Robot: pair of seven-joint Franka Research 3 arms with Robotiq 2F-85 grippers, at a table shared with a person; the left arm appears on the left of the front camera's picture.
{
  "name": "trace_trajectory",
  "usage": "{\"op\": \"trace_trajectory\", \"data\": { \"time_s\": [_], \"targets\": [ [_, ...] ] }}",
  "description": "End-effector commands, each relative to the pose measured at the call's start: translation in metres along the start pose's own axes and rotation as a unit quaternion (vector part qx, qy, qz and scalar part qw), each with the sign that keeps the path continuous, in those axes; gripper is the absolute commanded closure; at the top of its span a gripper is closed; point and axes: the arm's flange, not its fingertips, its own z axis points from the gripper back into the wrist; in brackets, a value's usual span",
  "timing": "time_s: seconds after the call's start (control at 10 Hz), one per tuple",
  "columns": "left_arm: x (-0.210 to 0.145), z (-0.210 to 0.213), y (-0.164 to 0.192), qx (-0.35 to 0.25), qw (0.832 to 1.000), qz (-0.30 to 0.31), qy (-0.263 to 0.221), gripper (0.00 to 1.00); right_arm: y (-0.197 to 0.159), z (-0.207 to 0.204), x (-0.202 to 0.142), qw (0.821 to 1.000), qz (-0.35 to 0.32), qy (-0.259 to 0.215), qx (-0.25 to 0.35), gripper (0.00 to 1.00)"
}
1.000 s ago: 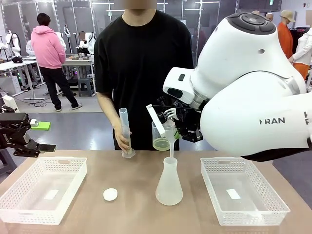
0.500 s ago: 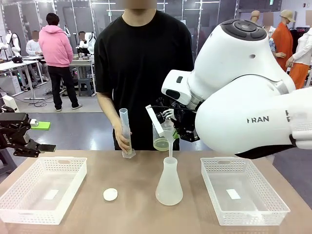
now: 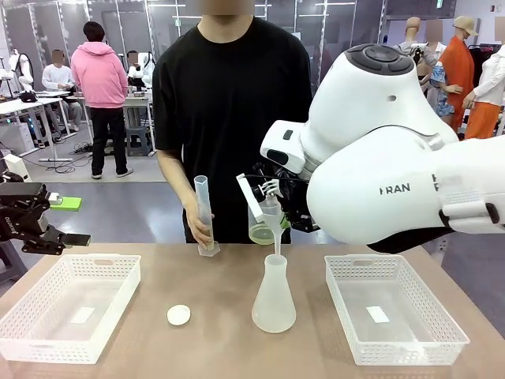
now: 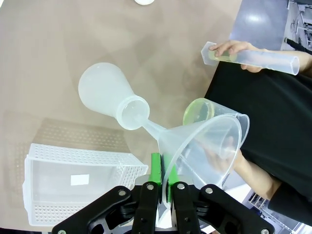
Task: Prepare the solutions needed for the experiment.
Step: Pick up the Plastic Funnel and insert it into the Big flask.
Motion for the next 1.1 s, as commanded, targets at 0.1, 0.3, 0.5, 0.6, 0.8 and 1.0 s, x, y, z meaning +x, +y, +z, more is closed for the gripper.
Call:
{"op": "trace_trajectory", "data": {
  "time_s": [0.1,0.3,0.5,0.6,0.8,1.0],
  "targets": [
    [0.003,-0.001,-0.002,-0.009,1.000,-0.004,-0.002,0.00,-0.005,-0.008,-0.003,1.000,-0.018,-0.016,0.006,0.95],
    [0.003,-0.001,-0.002,-0.009,1.000,-0.004,-0.002,0.00,-0.001,-0.017,-0.007,0.999,-0.024,-0.021,0.014,0.95],
    [0.003,-0.001,-0.002,-0.009,1.000,-0.004,-0.002,0.00,0.005,-0.027,-0.010,0.999,-0.030,-0.025,0.019,0.95],
    [0.003,-0.001,-0.002,-0.009,1.000,-0.004,-0.002,0.00,0.010,-0.031,-0.011,0.999,-0.030,-0.024,0.023,0.95],
    [0.003,-0.001,-0.002,-0.009,1.000,-0.004,-0.002,0.00,0.017,-0.041,-0.015,0.999,-0.033,-0.021,0.018,0.95],
    [0.003,-0.001,-0.002,-0.009,1.000,-0.004,-0.002,0.00,0.022,-0.049,-0.018,0.999,-0.035,-0.034,0.016,0.95]
  ]
}}
